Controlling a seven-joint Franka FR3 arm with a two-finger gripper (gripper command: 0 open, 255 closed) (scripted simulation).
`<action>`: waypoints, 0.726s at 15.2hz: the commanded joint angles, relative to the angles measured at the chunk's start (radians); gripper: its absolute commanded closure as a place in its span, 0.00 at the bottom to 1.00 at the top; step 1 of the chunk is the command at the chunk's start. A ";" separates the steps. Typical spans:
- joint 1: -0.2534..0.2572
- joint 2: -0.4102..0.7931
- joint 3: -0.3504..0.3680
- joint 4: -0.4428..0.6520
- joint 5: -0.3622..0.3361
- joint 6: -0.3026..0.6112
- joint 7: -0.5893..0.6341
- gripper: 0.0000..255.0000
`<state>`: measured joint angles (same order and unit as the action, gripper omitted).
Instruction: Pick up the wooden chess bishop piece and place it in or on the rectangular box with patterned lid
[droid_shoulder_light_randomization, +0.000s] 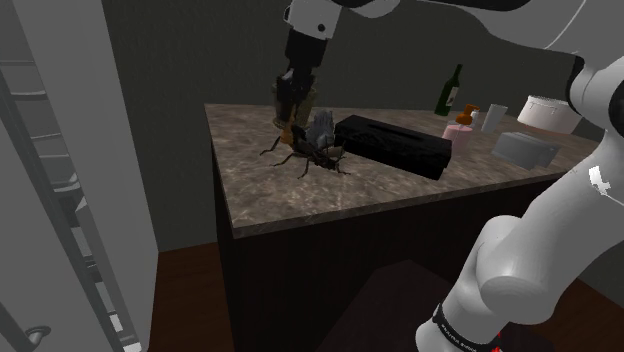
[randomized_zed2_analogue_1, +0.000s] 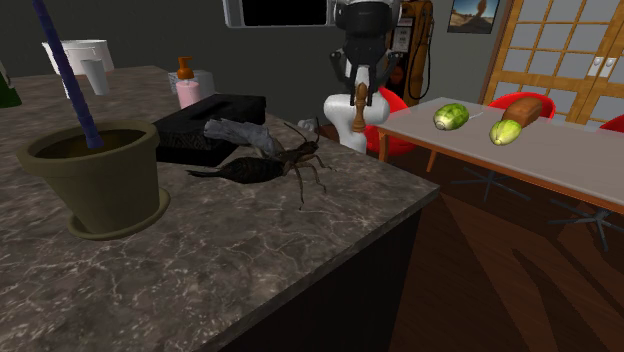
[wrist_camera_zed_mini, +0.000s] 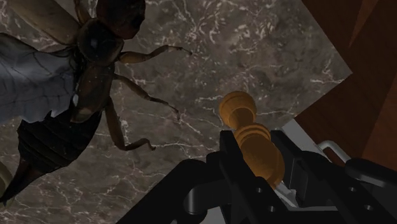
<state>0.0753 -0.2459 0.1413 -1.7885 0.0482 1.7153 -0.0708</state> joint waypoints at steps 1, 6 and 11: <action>0.000 0.007 0.000 0.034 -0.001 -0.027 0.002 1.00; -0.001 0.032 0.001 0.130 -0.005 -0.098 0.006 1.00; -0.018 0.014 -0.030 0.145 -0.001 -0.133 -0.042 1.00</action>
<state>0.0636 -0.2213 0.1234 -1.6326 0.0450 1.5827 -0.0929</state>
